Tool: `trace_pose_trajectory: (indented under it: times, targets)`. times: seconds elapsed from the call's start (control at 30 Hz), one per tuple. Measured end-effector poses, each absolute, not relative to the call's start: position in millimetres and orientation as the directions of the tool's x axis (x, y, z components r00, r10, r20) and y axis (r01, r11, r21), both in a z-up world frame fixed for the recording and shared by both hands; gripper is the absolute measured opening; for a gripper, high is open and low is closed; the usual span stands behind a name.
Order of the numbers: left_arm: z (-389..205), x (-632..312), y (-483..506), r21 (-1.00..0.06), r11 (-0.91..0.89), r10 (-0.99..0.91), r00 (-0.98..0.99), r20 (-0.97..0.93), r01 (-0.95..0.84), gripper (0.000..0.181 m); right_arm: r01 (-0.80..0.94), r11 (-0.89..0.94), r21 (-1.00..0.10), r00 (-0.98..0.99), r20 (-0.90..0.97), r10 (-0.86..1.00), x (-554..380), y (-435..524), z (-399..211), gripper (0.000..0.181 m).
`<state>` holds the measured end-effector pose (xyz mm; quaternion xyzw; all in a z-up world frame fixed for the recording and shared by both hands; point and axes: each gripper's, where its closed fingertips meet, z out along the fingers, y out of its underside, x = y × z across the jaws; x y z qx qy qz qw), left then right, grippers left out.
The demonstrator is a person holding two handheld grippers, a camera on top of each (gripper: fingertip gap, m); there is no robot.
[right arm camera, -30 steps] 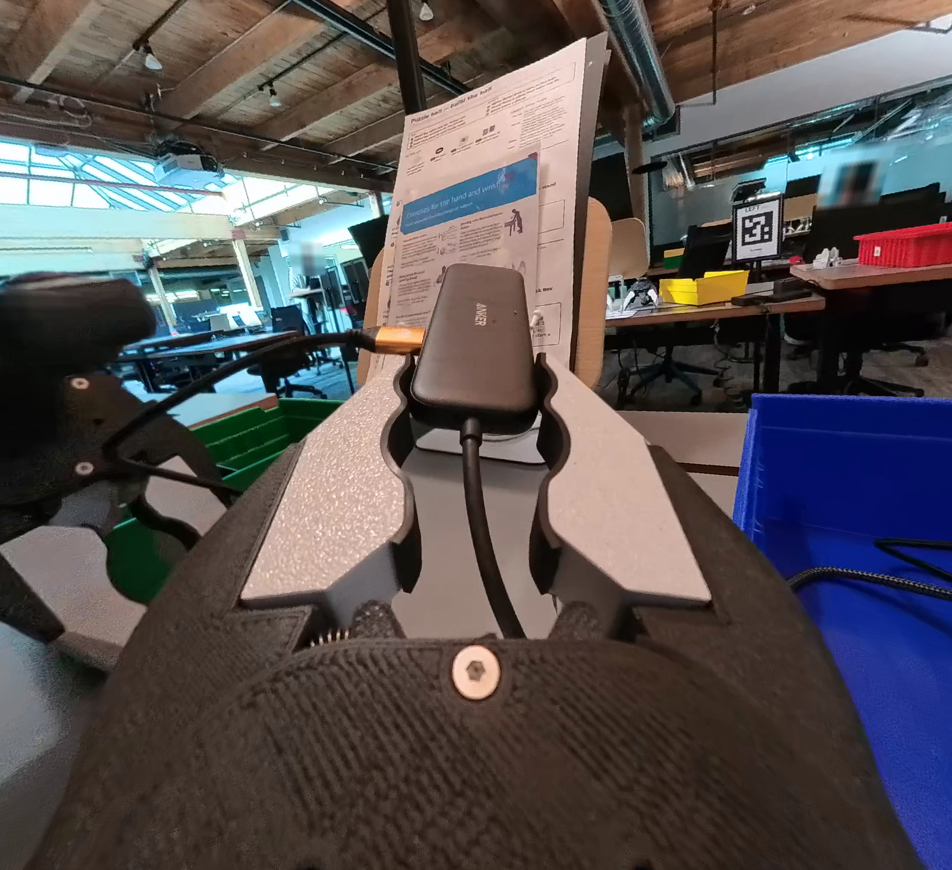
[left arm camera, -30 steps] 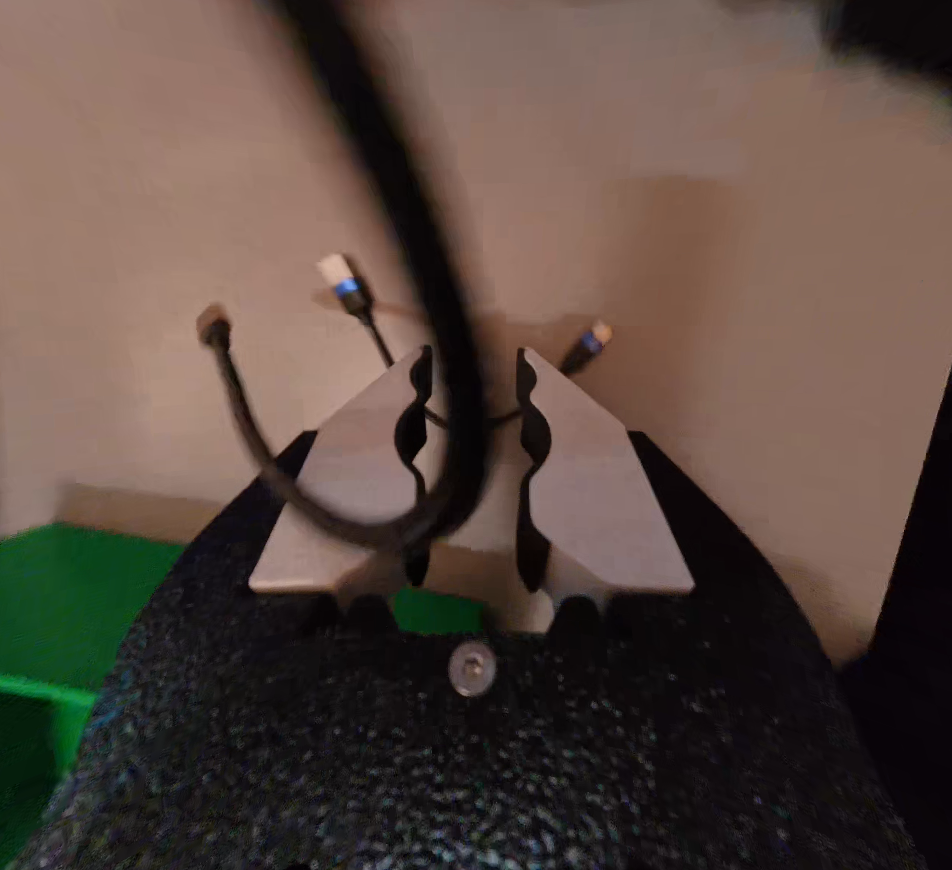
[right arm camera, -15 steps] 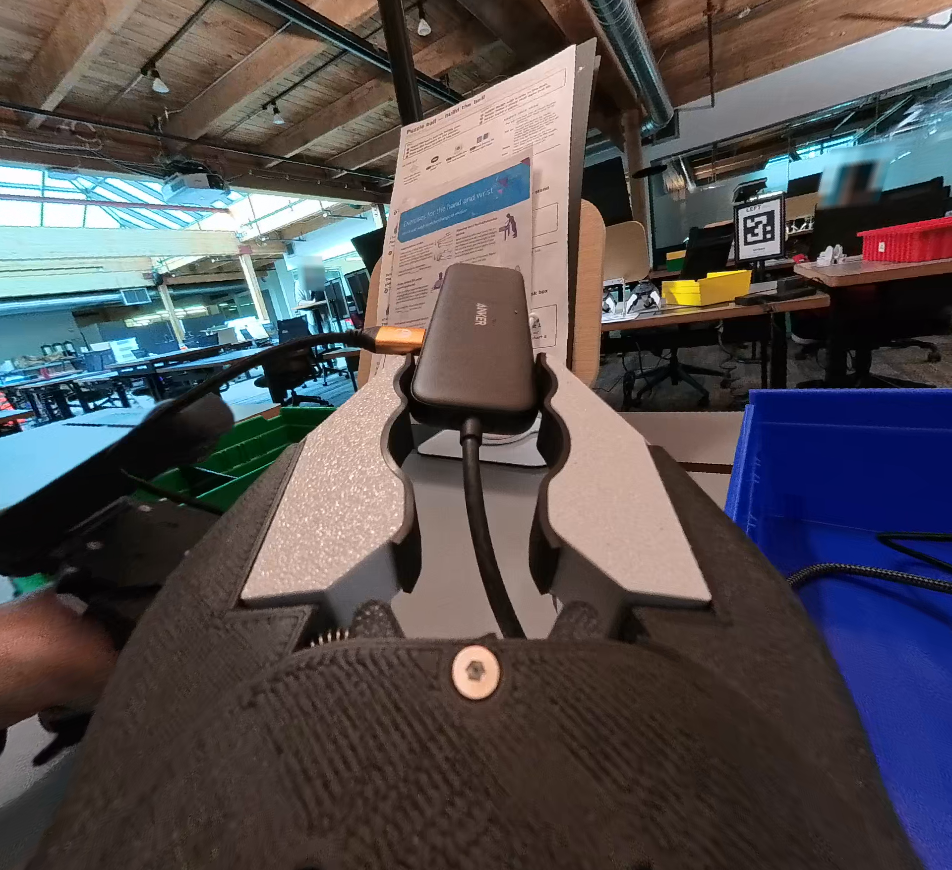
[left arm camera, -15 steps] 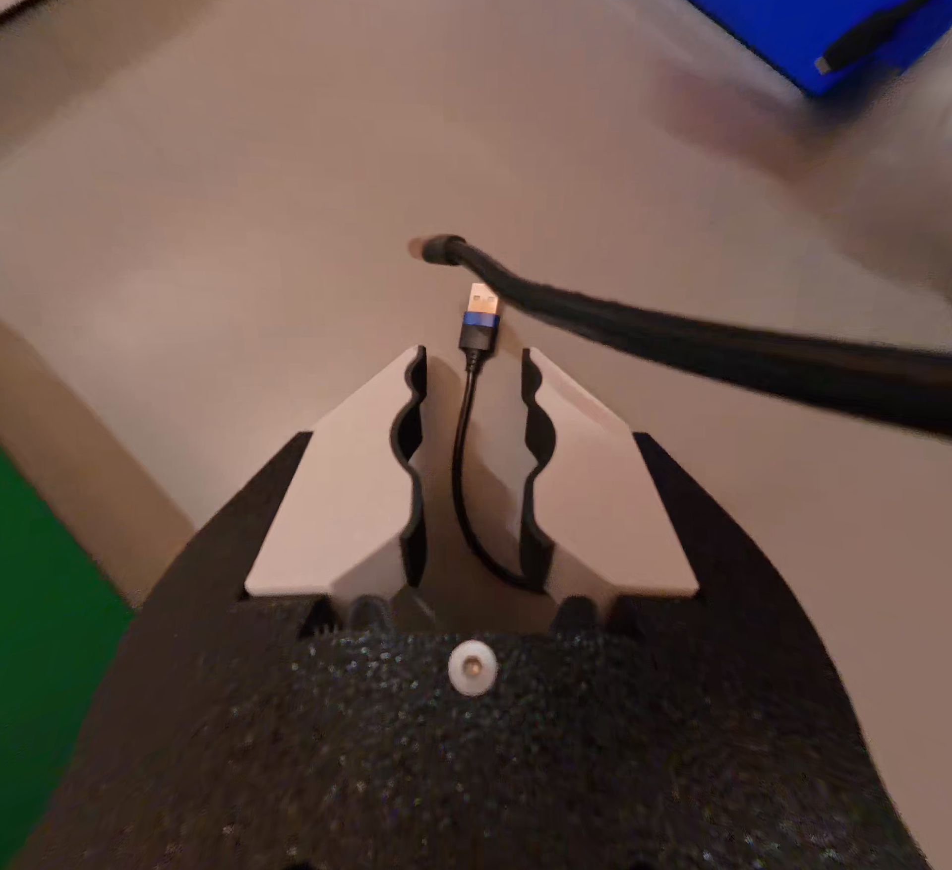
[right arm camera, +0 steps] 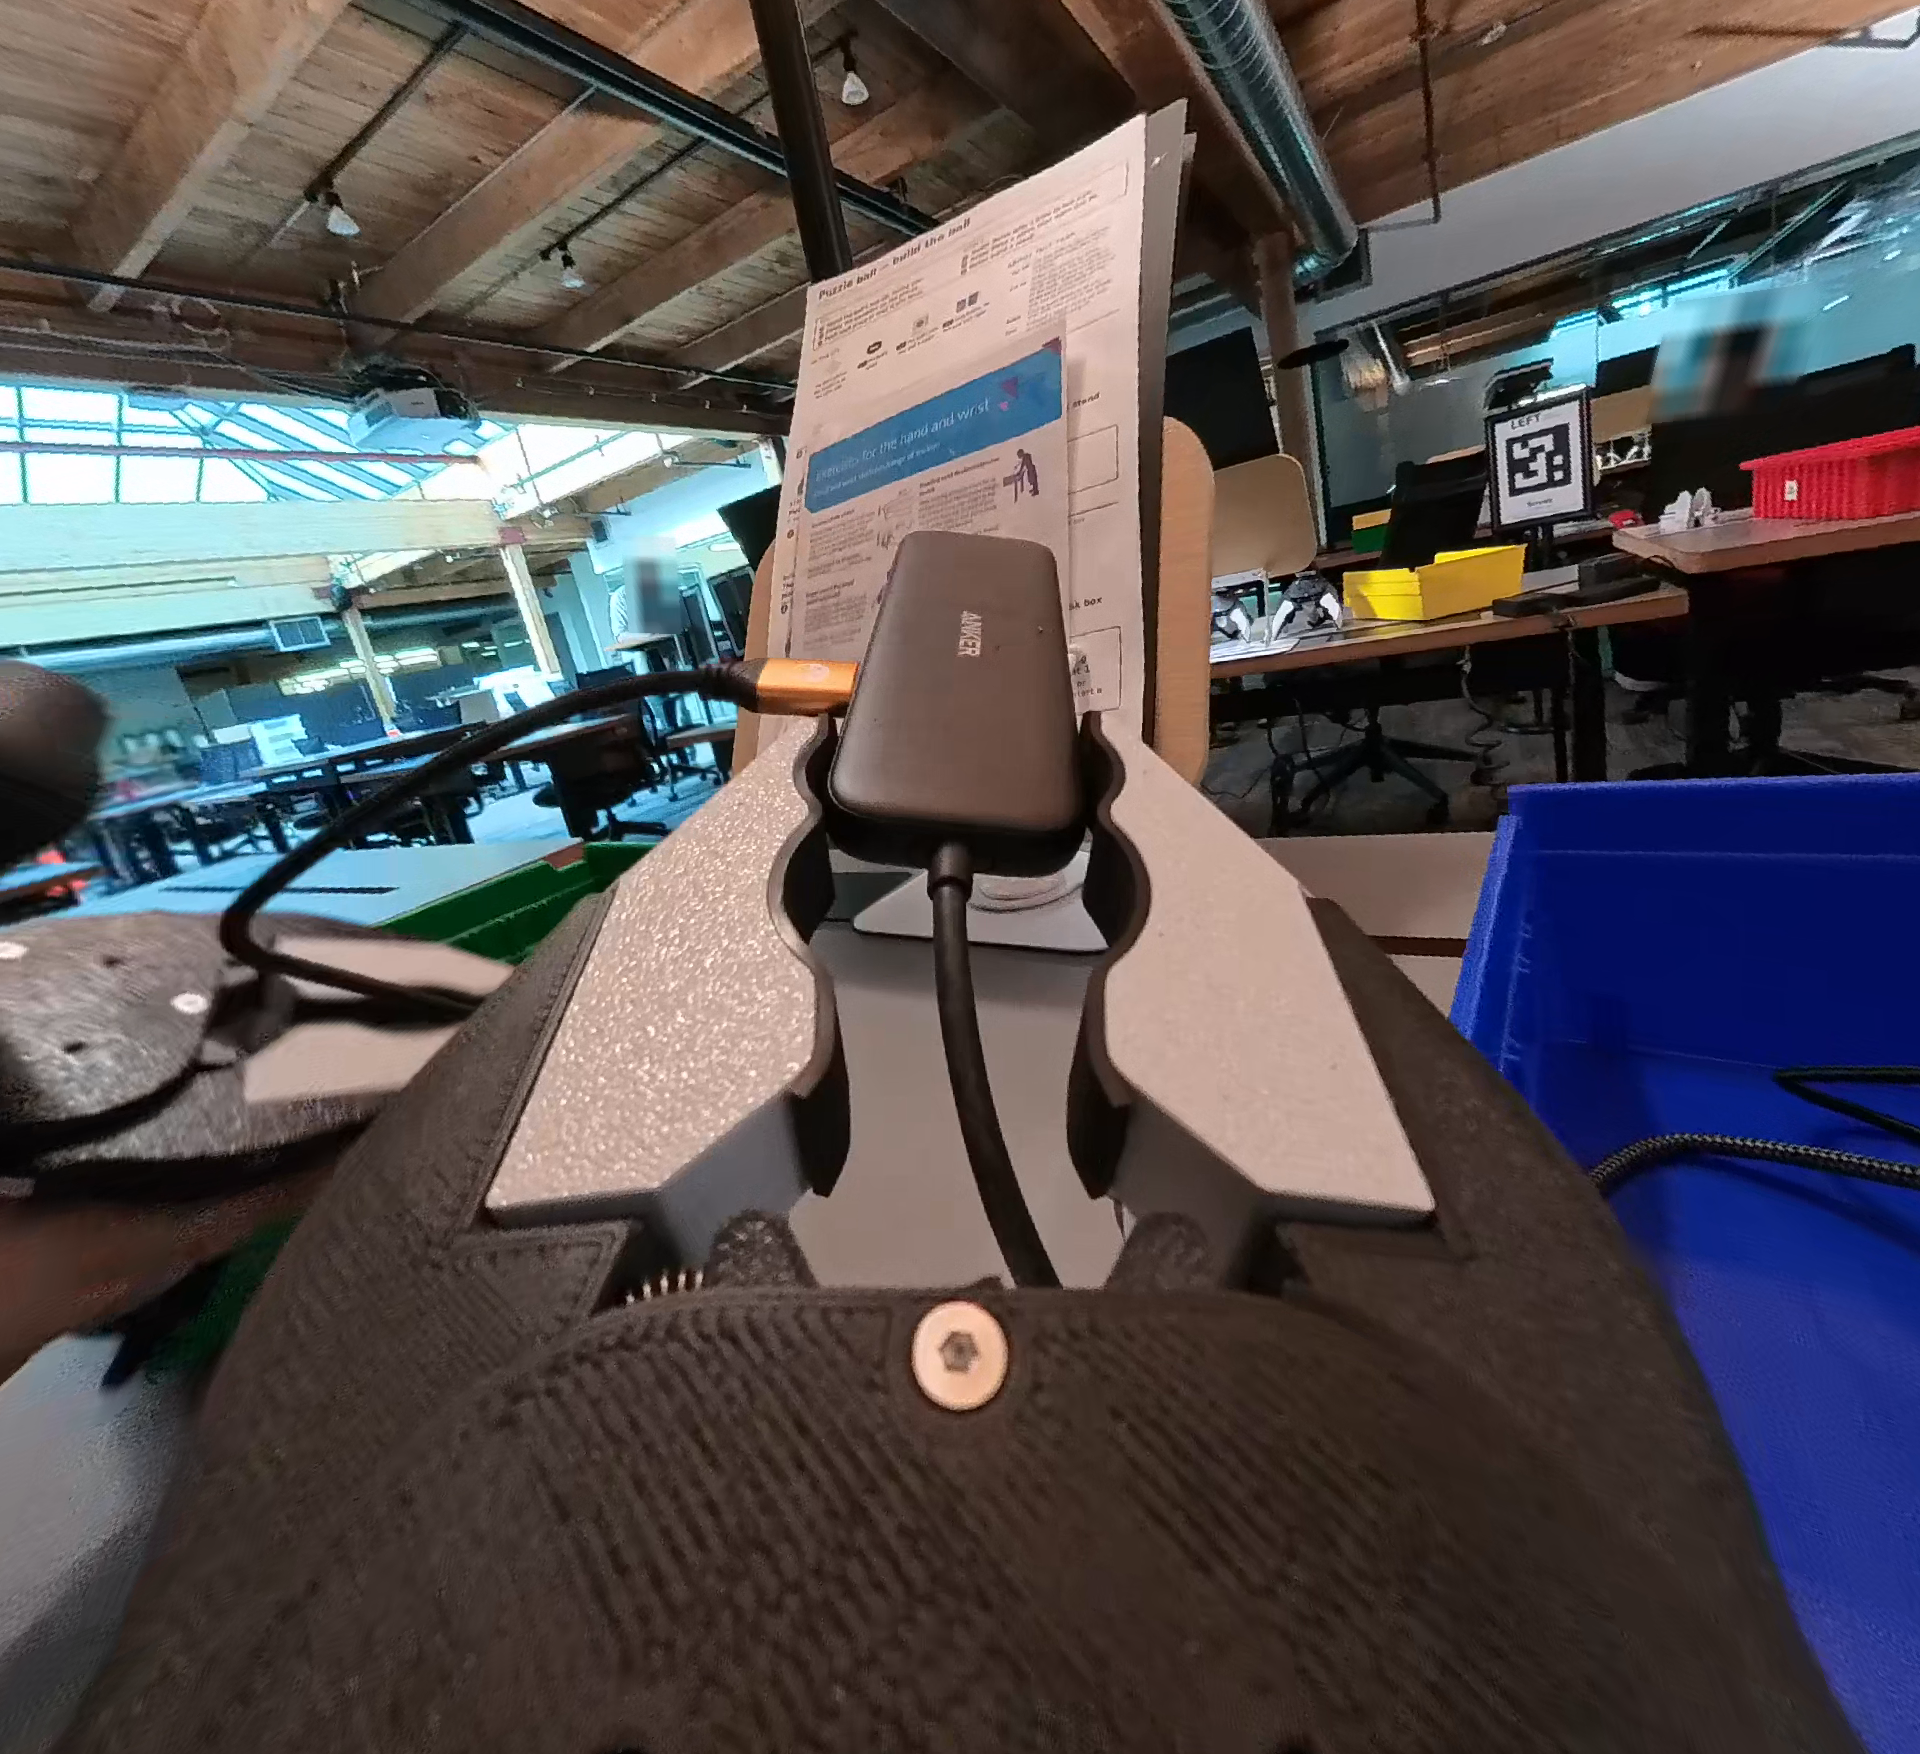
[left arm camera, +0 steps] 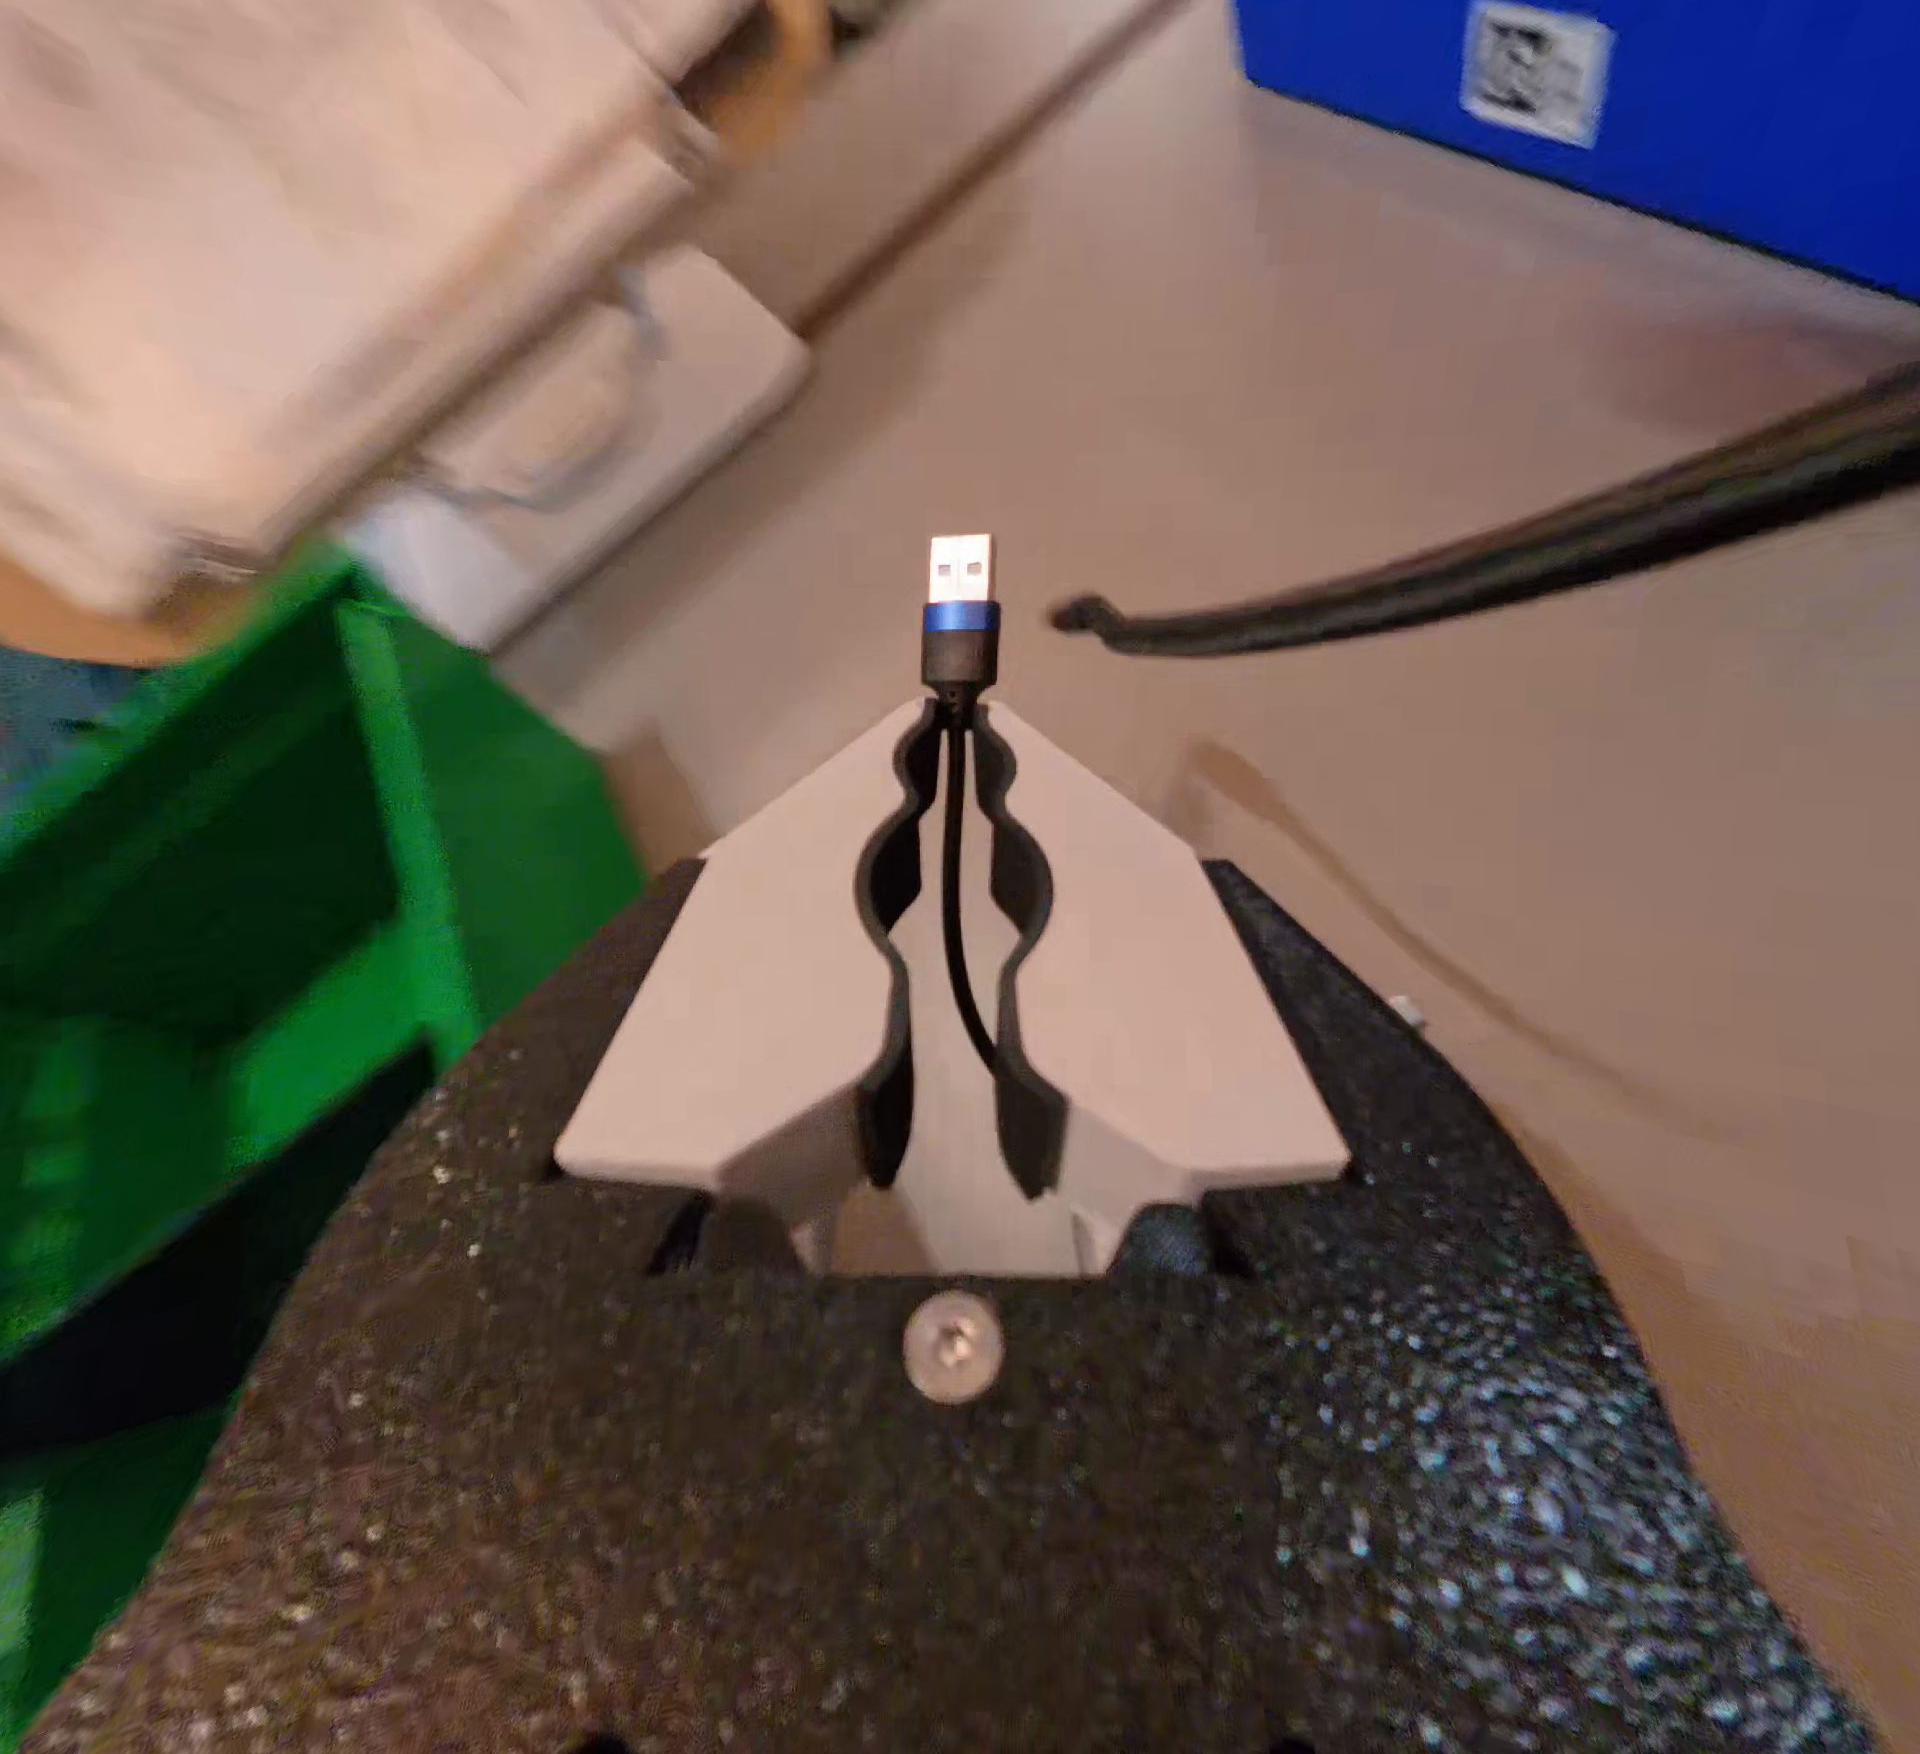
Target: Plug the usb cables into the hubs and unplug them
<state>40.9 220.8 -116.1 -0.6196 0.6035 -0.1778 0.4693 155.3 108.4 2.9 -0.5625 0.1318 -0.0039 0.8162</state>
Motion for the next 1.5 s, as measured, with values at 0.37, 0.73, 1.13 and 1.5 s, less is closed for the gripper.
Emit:
trace_pose_trajectory:
  times: [0.37, 0.73, 1.13, 1.5]
  targets:
    - [-87, 6, 162, -0.555, 0.701, -0.573, 0.11, -0.812, -0.448, 0.003, -0.196, 0.393, -0.898, 0.966, -0.246, -0.083, 152, 108, 5, 0.046]
    - [-93, -40, 145, -0.425, 0.759, -0.419, 0.13, -0.899, -0.493, 0.003, -0.189, 0.385, -0.904, 0.969, -0.236, -0.079, 151, 109, 3, 0.046]
    - [-111, -65, 145, -0.207, 0.839, -0.204, 0.061, -0.977, -0.503, 0.002, -0.174, 0.364, -0.915, 0.975, -0.211, -0.065, 144, 114, 1, 0.046]
    - [-178, -58, 87, -0.532, 0.695, -0.698, -0.279, -0.659, -0.483, 0.001, -0.172, 0.357, -0.918, 0.976, -0.208, -0.064, 144, 114, -1, 0.046]
